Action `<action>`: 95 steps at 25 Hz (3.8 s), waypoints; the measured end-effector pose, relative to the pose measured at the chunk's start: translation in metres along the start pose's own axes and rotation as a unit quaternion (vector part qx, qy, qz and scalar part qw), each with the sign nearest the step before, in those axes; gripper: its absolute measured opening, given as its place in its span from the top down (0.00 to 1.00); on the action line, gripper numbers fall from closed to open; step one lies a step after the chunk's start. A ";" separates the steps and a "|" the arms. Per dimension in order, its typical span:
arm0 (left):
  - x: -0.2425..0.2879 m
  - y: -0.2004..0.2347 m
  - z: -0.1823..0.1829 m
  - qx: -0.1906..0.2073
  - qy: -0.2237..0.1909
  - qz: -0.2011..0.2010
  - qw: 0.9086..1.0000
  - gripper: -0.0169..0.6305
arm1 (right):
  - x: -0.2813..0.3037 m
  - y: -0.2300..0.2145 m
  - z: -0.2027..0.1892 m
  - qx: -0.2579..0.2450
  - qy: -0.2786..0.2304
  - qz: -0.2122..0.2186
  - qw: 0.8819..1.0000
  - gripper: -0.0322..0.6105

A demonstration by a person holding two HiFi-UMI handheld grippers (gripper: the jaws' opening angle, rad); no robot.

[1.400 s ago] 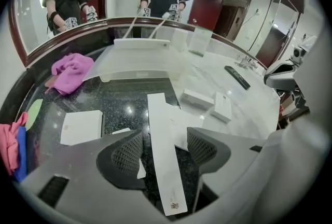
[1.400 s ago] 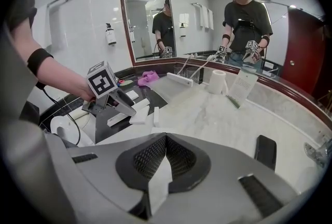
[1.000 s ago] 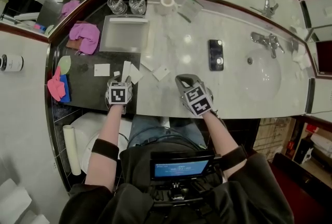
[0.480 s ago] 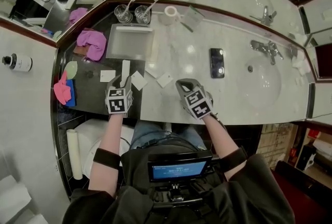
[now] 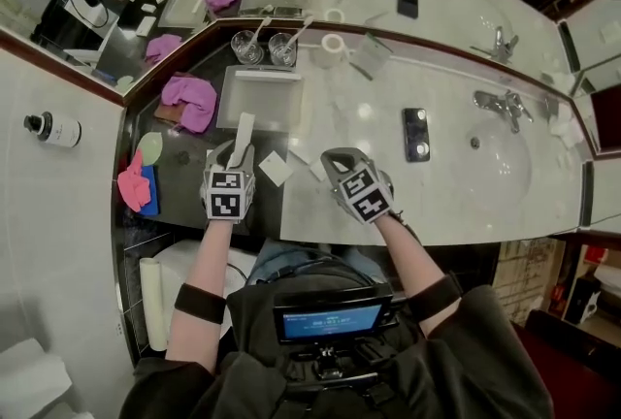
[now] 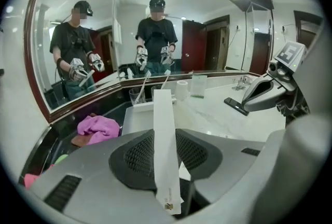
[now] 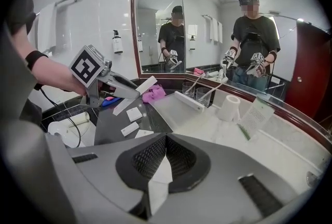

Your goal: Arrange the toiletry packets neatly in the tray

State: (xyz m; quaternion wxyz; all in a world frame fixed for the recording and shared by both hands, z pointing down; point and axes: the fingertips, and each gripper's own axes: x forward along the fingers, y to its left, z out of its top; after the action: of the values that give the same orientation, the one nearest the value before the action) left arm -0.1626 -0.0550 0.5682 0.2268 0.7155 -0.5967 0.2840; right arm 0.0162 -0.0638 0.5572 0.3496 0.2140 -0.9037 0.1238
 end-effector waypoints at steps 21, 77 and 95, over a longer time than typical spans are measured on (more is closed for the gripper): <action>0.125 0.025 0.060 0.487 -0.010 -0.074 0.870 0.78 | 0.102 0.002 0.057 0.013 0.021 0.008 1.000 0.93; 0.026 -0.046 0.059 0.255 -0.025 -0.099 0.962 0.97 | 0.025 -0.037 0.021 0.027 -0.012 -0.004 1.000 0.93; -0.088 -0.059 0.014 0.002 -0.087 -0.052 0.995 0.97 | -0.035 -0.003 -0.025 0.012 -0.004 0.002 1.000 0.92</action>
State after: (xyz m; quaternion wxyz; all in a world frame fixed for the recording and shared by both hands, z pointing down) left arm -0.1144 0.0107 0.4992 0.1869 0.7679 -0.5757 0.2097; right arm 0.0552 -0.0464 0.5509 0.3431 0.2173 -0.9039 0.1346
